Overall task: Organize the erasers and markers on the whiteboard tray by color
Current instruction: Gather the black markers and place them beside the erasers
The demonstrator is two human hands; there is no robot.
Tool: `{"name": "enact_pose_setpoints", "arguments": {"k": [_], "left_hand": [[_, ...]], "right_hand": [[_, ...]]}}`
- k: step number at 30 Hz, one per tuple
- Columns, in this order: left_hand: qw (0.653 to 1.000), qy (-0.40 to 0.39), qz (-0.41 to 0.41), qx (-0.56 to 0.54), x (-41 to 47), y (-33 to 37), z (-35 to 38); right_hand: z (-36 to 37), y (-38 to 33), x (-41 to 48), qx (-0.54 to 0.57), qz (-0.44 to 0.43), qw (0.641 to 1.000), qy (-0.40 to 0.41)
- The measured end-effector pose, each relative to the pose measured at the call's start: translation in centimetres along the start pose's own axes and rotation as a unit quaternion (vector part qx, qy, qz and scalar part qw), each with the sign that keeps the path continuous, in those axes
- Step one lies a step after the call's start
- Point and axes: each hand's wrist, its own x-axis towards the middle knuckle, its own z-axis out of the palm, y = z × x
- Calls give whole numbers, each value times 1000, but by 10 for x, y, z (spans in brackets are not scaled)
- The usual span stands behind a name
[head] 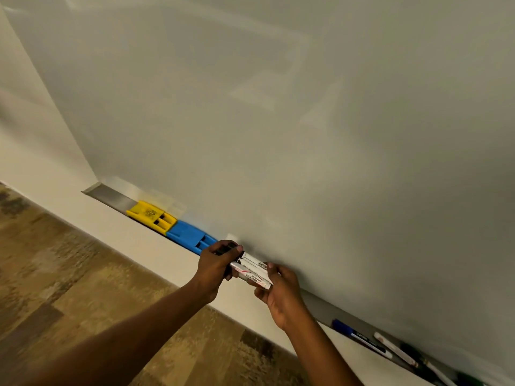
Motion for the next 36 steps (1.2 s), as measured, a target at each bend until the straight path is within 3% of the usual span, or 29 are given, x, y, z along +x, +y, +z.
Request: {"name": "enact_pose_setpoints", "arguments": {"k": [9, 14, 17, 22, 26, 31, 36], "left_hand": [[998, 21, -32, 41, 15, -14, -13], [967, 102, -4, 235, 23, -18, -25], [913, 94, 58, 394, 23, -24, -38], [771, 82, 257, 577, 24, -34, -58], [679, 32, 388, 622, 26, -41, -70], [574, -61, 494, 651, 32, -47, -77], [532, -115, 496, 676, 35, -54, -76]], "right_hand": [[14, 19, 14, 19, -23, 999, 33], [17, 25, 32, 7, -27, 997, 78], [18, 32, 41, -9, -31, 995, 96], [19, 40, 56, -33, -37, 992, 115], [22, 42, 63, -58, -34, 990, 123], [28, 44, 68, -151, -35, 977, 146], [35, 47, 73, -204, -49, 963, 172]]}}
